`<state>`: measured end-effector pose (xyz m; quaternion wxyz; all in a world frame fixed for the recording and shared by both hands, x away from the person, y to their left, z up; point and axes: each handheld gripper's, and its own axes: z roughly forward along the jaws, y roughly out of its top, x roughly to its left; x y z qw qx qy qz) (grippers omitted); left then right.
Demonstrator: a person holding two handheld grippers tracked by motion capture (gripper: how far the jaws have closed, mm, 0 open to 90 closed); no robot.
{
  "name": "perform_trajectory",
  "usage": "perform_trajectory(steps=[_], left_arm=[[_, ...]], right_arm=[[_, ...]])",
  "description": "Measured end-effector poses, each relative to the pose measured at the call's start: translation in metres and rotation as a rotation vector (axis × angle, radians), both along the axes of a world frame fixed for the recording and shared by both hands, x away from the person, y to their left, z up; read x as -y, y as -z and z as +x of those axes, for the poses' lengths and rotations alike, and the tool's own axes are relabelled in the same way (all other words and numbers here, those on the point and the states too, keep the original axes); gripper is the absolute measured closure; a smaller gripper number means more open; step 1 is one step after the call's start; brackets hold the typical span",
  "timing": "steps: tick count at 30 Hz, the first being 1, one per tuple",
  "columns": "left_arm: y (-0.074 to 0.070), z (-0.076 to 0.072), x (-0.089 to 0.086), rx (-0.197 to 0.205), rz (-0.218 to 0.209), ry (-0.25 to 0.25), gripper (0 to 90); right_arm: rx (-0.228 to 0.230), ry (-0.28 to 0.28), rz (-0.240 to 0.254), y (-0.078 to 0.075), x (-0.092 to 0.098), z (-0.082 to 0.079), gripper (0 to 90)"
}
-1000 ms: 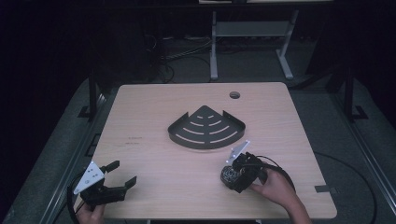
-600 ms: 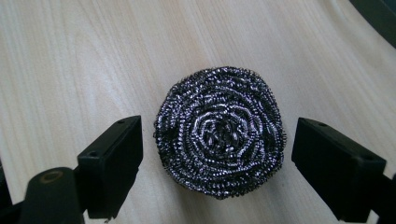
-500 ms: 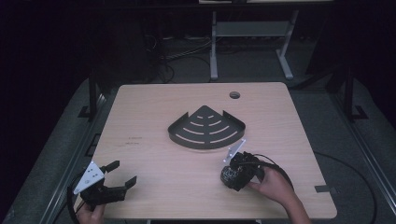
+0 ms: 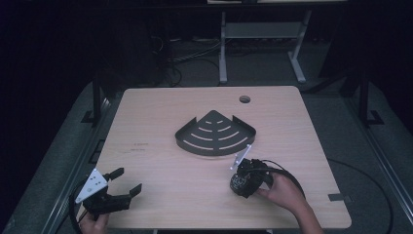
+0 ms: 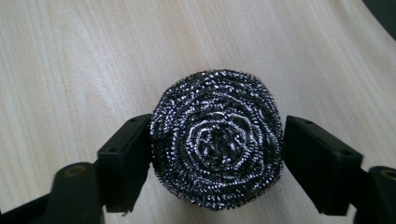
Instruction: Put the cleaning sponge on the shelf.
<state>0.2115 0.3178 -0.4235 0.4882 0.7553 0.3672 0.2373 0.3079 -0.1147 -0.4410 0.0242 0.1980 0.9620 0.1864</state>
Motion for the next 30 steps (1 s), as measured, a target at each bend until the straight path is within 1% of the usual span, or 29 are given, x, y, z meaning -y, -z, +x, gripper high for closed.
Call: perform_trajectory(steps=[1,2,7,14,16,20,30], left_arm=[[0.000,0.000,0.000,0.000,0.001,0.000,13.3],[0.000,0.000,0.000,-0.001,0.000,0.001,13.3],[0.000,0.000,0.000,0.000,0.001,0.001,13.3],[0.000,0.000,0.000,0.000,-0.001,-0.001,13.3],[0.000,-0.001,0.000,0.000,0.000,-0.001,13.2],[0.000,-0.001,0.000,0.000,0.001,-0.001,13.3],[-0.001,-0.001,0.000,0.000,-0.003,-0.002,13.2]], right_arm=[[-0.001,0.001,-0.001,0.000,0.000,0.000,26.3],[-0.004,-0.002,-0.005,0.000,-0.001,0.001,28.7],[-0.002,-0.014,-0.012,0.000,-0.003,0.000,31.4],[-0.004,-0.025,-0.021,-0.002,-0.004,0.000,32.8],[-0.013,-0.030,-0.012,-0.003,-0.004,0.001,32.9],[-0.013,-0.038,-0.024,-0.005,-0.004,0.003,33.0],[-0.013,-0.054,-0.008,-0.023,-0.008,0.010,33.0]])
